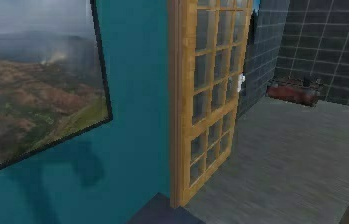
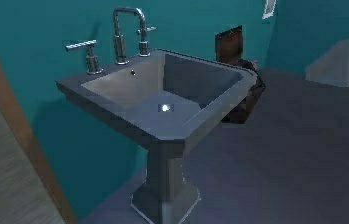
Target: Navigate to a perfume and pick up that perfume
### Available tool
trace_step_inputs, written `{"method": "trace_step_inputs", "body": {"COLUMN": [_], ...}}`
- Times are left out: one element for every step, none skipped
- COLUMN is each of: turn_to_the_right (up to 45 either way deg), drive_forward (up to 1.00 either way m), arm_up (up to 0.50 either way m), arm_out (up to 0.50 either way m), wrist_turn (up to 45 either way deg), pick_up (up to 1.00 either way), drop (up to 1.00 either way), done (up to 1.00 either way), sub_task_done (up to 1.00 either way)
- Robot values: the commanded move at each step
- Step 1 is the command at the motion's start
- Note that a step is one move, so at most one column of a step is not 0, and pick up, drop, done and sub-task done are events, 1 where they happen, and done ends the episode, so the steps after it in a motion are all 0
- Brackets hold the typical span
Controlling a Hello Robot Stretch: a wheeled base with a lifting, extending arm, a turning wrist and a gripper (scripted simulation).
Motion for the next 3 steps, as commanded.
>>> {"method": "trace_step_inputs", "body": {"turn_to_the_right": [15.0,0.0,24.0], "drive_forward": [0.00,0.80,0.00], "arm_up": [0.00,0.00,0.00], "arm_out": [0.00,0.00,0.00], "wrist_turn": [0.0,0.0,0.0], "pick_up": [0.00,0.00,0.00], "drop": [0.00,0.00,0.00], "done": [0.00,0.00,0.00], "sub_task_done": [0.00,0.00,0.00]}}
